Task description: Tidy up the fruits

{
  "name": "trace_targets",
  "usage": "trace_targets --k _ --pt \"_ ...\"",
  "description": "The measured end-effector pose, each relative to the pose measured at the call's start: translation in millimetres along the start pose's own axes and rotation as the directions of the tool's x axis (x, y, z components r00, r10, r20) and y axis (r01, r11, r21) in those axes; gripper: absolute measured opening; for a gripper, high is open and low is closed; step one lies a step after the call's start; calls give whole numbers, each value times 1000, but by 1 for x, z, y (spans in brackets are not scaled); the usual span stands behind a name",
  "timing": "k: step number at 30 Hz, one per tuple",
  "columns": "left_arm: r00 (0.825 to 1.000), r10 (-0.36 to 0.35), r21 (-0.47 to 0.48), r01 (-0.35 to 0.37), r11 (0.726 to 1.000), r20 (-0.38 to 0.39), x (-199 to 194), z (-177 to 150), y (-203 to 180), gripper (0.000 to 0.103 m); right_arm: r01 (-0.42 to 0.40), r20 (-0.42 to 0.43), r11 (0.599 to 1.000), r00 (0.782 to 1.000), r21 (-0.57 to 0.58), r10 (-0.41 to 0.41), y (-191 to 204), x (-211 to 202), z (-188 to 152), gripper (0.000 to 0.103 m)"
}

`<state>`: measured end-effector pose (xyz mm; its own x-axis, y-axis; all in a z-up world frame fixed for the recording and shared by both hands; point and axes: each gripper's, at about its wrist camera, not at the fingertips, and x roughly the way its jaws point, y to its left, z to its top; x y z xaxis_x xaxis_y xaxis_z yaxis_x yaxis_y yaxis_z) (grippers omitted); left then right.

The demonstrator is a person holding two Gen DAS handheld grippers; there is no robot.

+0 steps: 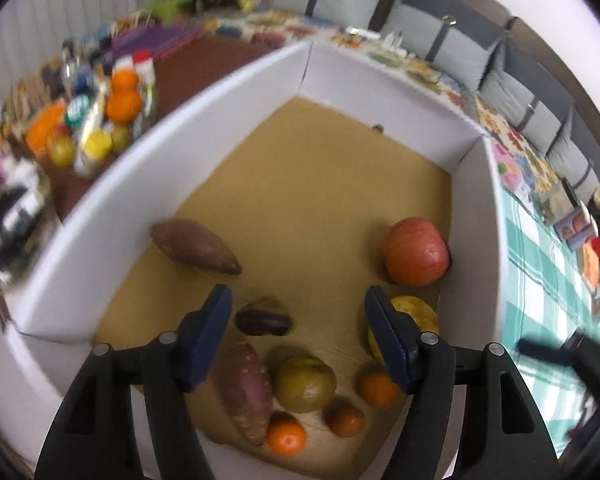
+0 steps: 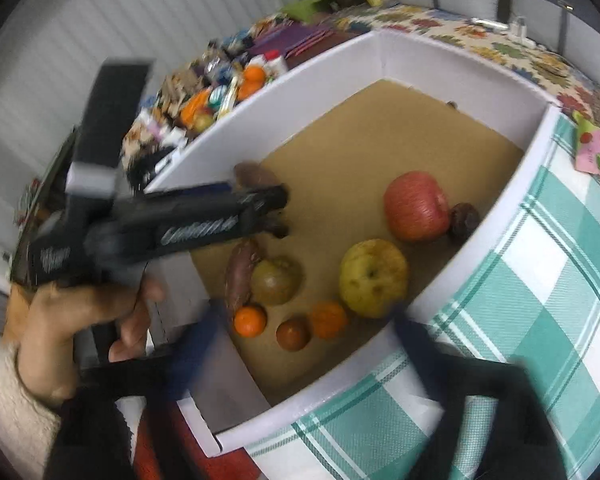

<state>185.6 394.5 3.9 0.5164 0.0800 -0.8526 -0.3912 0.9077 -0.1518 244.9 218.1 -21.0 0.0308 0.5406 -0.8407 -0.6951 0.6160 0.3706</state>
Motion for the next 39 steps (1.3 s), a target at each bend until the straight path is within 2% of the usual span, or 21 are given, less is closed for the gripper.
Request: trace_targets --k 3,5,8,9,10,11,12,13,15,16,17,19,23,28,36,39 --pt "992 65 66 -72 995 107 -35 -8 -16 86 45 55 999 997 17 -46 -6 -23 2 102" --pt "980 84 88 -101 991 182 -60 -15 -26 87 80 87 997 993 20 -82 -7 -39 4 102" --pt "944 156 82 -187 979 292 -98 -31 -44 91 122 131 992 984 8 -122 -8 -64 1 103" --pt "940 152 64 -179 982 306 -107 -36 -45 92 133 139 991 981 -1 -132 -3 -71 1 103" --pt "941 158 42 -178 983 299 -111 -39 -45 98 145 147 989 979 -11 -142 1 -78 -1 103" --pt "941 173 18 -186 982 292 -117 -44 -44 98 158 157 987 976 -23 -152 3 -83 -2 103" --pt "936 195 -5 -202 979 294 -121 -49 -43 98 172 167 984 972 -38 -164 6 -89 -5 103" --pt "921 239 -41 -238 970 308 -127 -56 -43 98 185 175 982 969 -47 -175 10 -94 -8 103" --pt "911 281 -93 -265 960 301 -132 -66 -39 98 204 189 977 964 -61 -189 16 -102 -16 103" --pt "919 266 -88 -251 964 290 -132 -68 -40 98 205 193 977 963 -63 -190 17 -108 -20 103" --pt "934 233 -57 -226 973 270 -130 -69 -40 98 207 195 976 962 -63 -191 20 -109 -23 103" --pt "950 200 2 -207 978 238 -126 -72 -44 98 209 196 976 961 -60 -194 24 -108 -25 103" --pt "935 263 4 -271 962 236 -127 -80 -46 98 225 184 972 960 -71 -209 36 -108 -27 103" --pt "942 265 -27 -265 964 205 -131 -83 -34 98 265 161 958 956 -108 -246 50 -104 -25 103" --pt "942 279 -18 -280 960 186 -132 -82 -34 98 273 100 954 960 -121 -261 57 -90 -19 103" --pt "953 260 -38 -257 966 155 -129 -78 -28 98 282 74 952 959 -121 -274 57 -85 -15 103"
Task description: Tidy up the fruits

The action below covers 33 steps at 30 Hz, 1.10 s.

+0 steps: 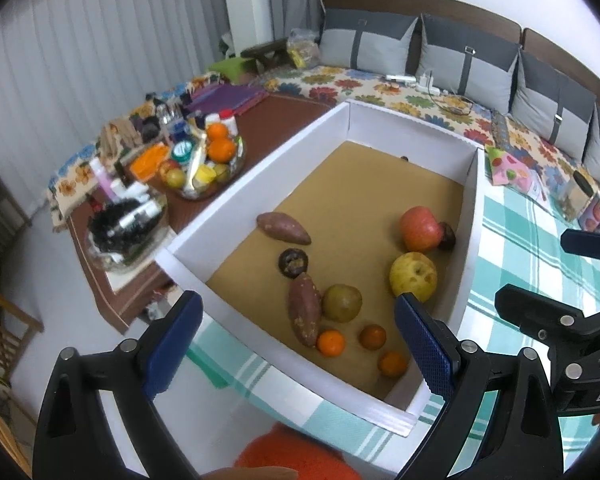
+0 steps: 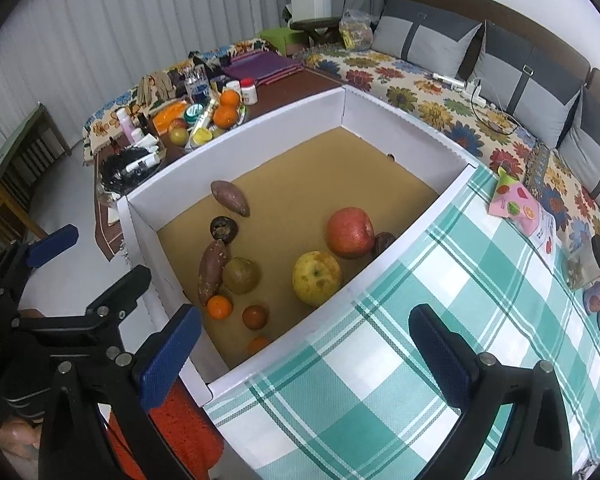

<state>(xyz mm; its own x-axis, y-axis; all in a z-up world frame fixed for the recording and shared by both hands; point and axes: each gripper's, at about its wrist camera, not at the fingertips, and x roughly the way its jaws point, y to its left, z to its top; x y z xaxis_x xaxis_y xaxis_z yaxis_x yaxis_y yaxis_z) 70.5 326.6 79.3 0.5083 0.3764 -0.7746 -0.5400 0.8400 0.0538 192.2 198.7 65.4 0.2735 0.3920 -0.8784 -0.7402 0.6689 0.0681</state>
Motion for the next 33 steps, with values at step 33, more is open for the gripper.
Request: trace_targets --k 33 --pt "998 6 -70 -10 997 -68 12 26 28 98 -28 -37 1000 999 1 28 12 9 35 103"
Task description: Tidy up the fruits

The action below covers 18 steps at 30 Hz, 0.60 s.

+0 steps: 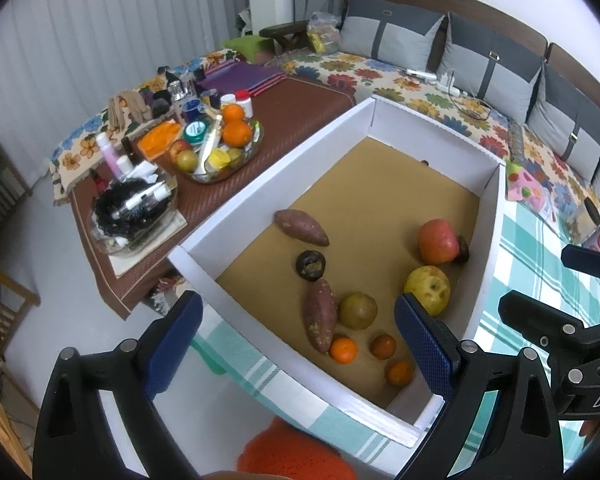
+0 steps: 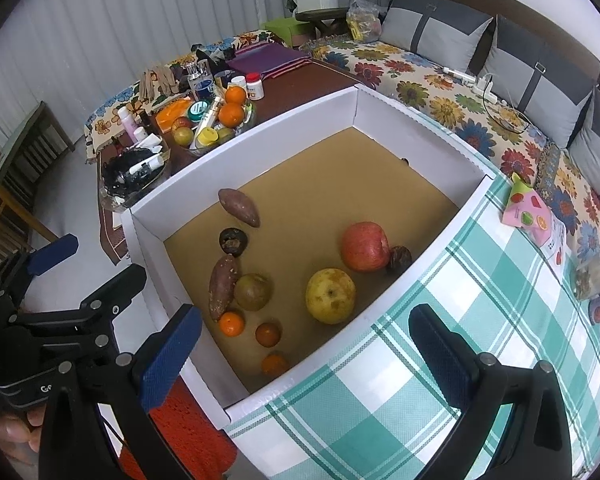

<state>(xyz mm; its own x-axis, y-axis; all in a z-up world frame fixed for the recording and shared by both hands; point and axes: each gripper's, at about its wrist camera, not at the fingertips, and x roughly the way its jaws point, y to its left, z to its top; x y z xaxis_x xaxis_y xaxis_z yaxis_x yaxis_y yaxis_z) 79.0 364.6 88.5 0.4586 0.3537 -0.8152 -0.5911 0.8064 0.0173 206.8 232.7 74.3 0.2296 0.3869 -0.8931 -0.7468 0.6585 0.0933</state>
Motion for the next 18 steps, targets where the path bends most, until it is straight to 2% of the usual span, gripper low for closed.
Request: trace_targets --k 10,15,18 --pt "1000 4 4 -4 1000 0 0 1 1 98 12 4 1000 1000 8 -12 -4 -1 1 103" --pt "999 -47 -20 47 999 -4 0 1 7 98 10 4 1000 1000 8 -10 -5 0 1 103" --pt "999 -43 -6 44 999 11 -2 0 6 98 7 4 1000 1000 11 -7 -5 1 1 103"
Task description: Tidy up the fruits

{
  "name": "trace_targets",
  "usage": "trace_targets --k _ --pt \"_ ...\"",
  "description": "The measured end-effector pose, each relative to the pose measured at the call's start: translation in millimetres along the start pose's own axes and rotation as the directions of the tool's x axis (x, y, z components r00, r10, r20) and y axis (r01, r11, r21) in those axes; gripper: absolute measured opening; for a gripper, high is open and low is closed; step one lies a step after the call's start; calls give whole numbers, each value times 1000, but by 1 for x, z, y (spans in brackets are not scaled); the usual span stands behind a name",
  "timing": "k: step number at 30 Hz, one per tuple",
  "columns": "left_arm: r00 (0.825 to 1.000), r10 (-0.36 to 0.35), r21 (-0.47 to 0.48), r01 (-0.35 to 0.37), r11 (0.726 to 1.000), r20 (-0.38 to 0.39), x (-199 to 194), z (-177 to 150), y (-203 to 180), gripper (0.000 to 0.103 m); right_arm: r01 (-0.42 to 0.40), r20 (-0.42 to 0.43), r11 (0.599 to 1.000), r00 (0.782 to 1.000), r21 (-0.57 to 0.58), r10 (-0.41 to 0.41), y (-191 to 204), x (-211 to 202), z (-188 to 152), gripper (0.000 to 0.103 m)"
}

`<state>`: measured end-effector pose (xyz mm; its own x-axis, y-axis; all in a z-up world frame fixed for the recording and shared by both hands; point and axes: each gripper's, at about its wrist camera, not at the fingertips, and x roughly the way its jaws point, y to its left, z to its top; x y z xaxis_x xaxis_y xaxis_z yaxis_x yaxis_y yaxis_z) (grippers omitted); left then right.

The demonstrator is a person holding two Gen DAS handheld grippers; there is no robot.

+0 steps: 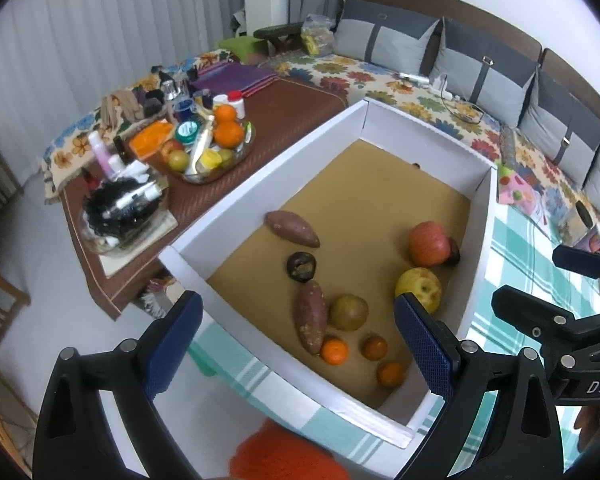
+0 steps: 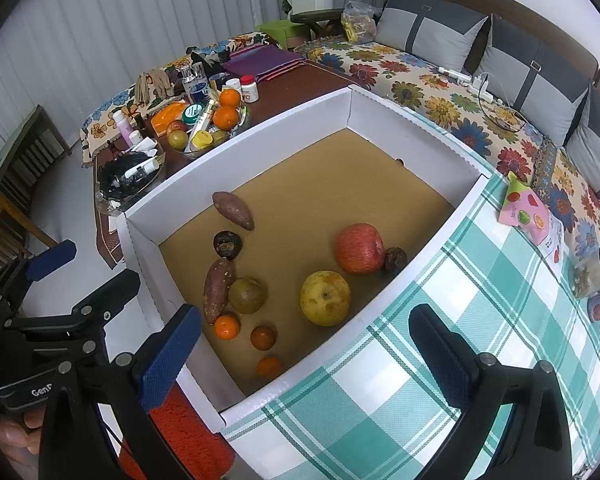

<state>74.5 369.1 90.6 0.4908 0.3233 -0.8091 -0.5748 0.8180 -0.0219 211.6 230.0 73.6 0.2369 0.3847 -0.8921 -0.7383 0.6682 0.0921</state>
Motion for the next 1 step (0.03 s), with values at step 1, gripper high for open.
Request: trace_targets --k 1 --pt "1000 3 12 -3 1000 5 -1 0 0 98 -1 -1 1000 1000 0 1 0 1 0 103"
